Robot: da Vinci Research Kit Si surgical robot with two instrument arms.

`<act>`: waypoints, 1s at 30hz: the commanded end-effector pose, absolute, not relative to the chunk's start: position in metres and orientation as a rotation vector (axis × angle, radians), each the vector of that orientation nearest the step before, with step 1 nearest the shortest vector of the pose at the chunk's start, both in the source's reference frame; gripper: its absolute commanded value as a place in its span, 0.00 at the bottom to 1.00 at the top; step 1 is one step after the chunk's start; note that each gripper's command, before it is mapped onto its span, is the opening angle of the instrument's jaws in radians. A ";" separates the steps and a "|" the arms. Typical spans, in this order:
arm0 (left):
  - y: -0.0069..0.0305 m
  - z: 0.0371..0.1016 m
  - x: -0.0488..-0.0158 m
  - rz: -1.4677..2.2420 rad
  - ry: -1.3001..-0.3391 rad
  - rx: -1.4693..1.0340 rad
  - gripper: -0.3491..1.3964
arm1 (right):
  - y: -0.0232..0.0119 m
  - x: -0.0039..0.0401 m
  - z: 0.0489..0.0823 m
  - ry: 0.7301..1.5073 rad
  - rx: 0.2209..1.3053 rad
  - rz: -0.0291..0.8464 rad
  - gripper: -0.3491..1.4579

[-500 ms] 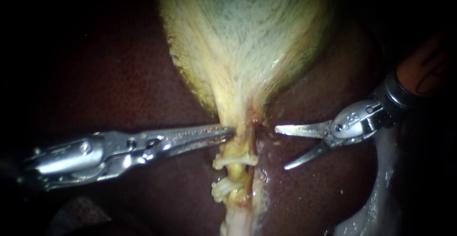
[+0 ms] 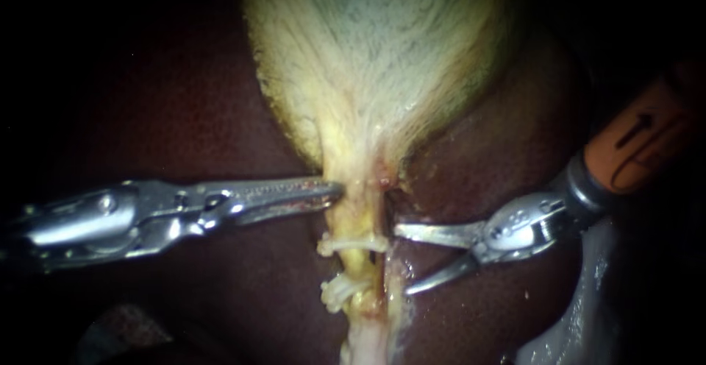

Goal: Go to the cutting position left tube

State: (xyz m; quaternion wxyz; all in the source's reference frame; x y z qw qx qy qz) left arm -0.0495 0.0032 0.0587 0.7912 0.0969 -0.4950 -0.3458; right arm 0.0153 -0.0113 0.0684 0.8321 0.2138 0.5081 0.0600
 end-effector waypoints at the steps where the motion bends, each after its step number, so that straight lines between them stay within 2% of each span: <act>1: 0.0031 0.0585 -0.0495 -0.745 -1.065 0.209 0.17 | -0.0117 0.0156 0.0690 1.078 0.462 0.129 0.97; 6: 0.0030 0.0575 -0.0493 -0.747 -1.068 0.210 0.17 | -0.0127 0.0163 0.0710 1.054 0.485 0.117 0.96; 14: 0.0027 0.0562 -0.0492 -0.750 -1.073 0.209 0.17 | -0.0129 0.0156 0.0739 0.972 0.482 0.090 0.94; 23: 0.0020 0.0549 -0.0493 -0.753 -1.074 0.207 0.17 | -0.0114 0.0141 0.0740 0.949 0.453 0.107 0.92; 30: 0.0016 0.0545 -0.0497 -0.754 -1.076 0.203 0.17 | -0.0117 0.0156 0.0741 0.957 0.466 0.105 0.93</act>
